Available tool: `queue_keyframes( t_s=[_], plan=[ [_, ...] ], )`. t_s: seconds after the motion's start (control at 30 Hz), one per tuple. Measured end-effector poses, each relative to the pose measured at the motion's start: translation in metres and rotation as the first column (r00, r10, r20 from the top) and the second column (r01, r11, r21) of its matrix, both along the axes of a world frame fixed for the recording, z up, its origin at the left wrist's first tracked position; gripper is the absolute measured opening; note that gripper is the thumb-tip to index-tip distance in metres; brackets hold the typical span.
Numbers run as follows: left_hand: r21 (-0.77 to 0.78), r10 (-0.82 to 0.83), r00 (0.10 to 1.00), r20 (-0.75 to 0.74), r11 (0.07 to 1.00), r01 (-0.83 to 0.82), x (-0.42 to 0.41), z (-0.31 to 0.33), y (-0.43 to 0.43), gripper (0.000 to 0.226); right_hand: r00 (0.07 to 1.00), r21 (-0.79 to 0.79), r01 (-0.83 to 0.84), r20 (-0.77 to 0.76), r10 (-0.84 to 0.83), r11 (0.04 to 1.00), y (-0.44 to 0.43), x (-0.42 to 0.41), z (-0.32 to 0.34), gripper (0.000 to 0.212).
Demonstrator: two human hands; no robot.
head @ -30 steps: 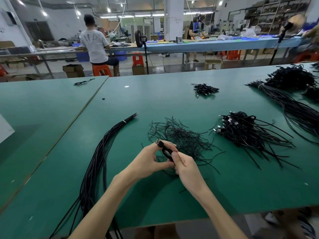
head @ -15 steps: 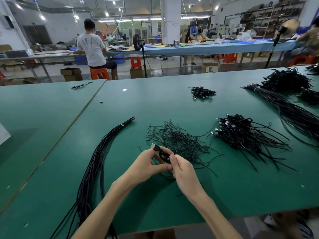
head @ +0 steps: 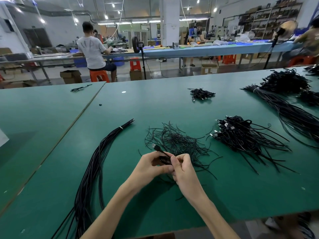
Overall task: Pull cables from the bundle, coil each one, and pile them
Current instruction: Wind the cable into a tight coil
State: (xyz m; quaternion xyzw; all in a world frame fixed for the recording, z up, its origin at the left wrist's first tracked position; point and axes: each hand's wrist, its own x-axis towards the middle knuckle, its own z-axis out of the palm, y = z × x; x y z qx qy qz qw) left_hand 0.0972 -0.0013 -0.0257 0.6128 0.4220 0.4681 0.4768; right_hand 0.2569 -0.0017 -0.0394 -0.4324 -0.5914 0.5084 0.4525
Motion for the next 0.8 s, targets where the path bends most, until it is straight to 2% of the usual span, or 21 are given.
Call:
queue_keyframes(
  t_s=[0.13,0.27,0.37,0.43,0.53,0.67,0.8],
  plan=[
    [-0.069,0.041,0.995,0.088,0.997,-0.035,0.006,-0.004,-0.004,0.032,0.998,-0.037,-0.023,-0.062,0.02,0.999,-0.001,0.002,0.003,0.027],
    [-0.082,0.092,0.994,0.058,0.993,-0.087,0.01,-0.004,-0.006,0.029,0.995,-0.068,-0.044,-0.092,0.038,0.997,-0.002,0.004,0.006,0.023],
    [-0.049,0.115,0.993,0.027,0.992,-0.113,0.011,-0.005,-0.006,0.025,0.994,-0.079,-0.033,-0.11,0.024,0.996,-0.003,0.006,0.007,0.028],
    [0.009,0.142,0.99,-0.005,0.99,-0.142,0.012,-0.006,-0.006,0.019,0.993,-0.082,-0.025,-0.115,0.016,0.996,-0.003,0.007,0.006,0.032],
    [0.172,0.269,0.948,-0.173,0.955,-0.24,0.016,-0.011,-0.008,0.006,0.993,-0.086,-0.031,-0.12,0.02,0.996,-0.002,0.007,0.007,0.033],
    [0.334,0.369,0.898,-0.239,0.9,-0.28,0.018,-0.017,-0.009,0.01,0.991,-0.101,-0.058,-0.123,0.045,0.993,-0.003,0.006,0.008,0.034],
    [0.539,0.421,0.832,-0.361,0.822,-0.182,0.017,-0.022,-0.012,0.03,0.994,-0.119,-0.075,-0.084,0.065,0.99,-0.004,0.005,0.009,0.038]
  ],
)
